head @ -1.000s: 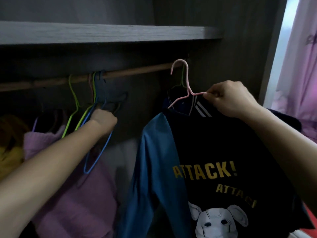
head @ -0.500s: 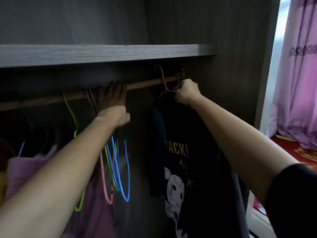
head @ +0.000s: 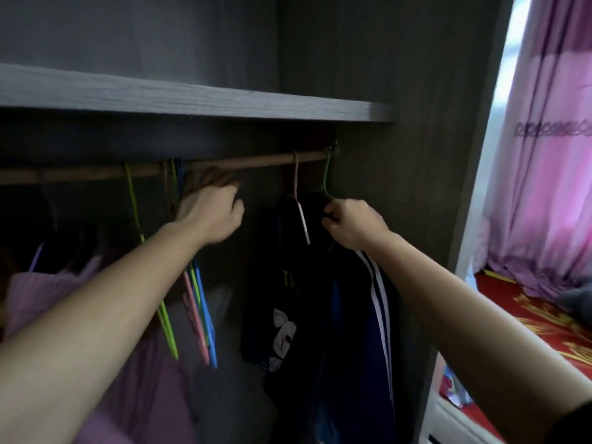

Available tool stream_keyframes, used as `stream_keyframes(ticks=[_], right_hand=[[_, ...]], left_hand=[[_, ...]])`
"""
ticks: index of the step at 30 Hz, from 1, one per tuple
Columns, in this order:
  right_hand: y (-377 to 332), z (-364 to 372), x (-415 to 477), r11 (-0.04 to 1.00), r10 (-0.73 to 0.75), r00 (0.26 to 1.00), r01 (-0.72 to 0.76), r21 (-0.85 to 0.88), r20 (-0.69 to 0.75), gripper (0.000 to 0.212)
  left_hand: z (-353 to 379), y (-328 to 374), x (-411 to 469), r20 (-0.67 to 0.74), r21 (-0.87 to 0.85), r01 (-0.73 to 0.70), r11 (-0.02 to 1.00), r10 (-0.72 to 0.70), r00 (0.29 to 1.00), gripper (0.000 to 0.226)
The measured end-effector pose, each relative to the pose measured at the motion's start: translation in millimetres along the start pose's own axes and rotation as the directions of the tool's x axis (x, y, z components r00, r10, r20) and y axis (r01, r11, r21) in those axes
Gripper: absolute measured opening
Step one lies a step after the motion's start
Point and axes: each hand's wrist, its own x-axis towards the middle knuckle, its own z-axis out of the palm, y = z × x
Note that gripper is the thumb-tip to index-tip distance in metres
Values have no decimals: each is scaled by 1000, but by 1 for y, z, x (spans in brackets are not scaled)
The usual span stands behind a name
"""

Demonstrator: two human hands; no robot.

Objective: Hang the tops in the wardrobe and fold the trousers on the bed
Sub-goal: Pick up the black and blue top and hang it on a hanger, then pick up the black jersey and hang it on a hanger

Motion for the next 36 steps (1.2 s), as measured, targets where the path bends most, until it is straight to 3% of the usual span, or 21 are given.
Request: stream_keyframes(ticks=[4, 13, 20, 26, 30, 36], right_hand=[[8, -2, -38, 991, -25, 992, 9, -133, -121, 34], [51, -20, -148, 869, -208, 921, 19, -495, -330, 52], [109, -57, -241, 868, -25, 929, -164, -469, -370, 56], [218, -130, -340, 837, 136, 869, -357, -414, -476, 59], [300, -182, -422, 792, 186, 857, -421, -443, -481, 60], [415, -264, -546, 656, 325, 774, -598, -460, -544, 61]], left_hand=[[10, 20, -34, -123, -5, -95, 995, 94, 988, 43], [18, 96, -90, -256, -345, -189, 919, 102, 961, 56], [-7, 193, -118, -222, -444, -302, 844, 223, 949, 57], [-33, 357, -125, -344, -510, -388, 768, 231, 910, 58], [-36, 496, -149, -302, -642, -372, 671, 225, 926, 57], [-36, 687, -193, -275, -689, -471, 551, 402, 873, 60]])
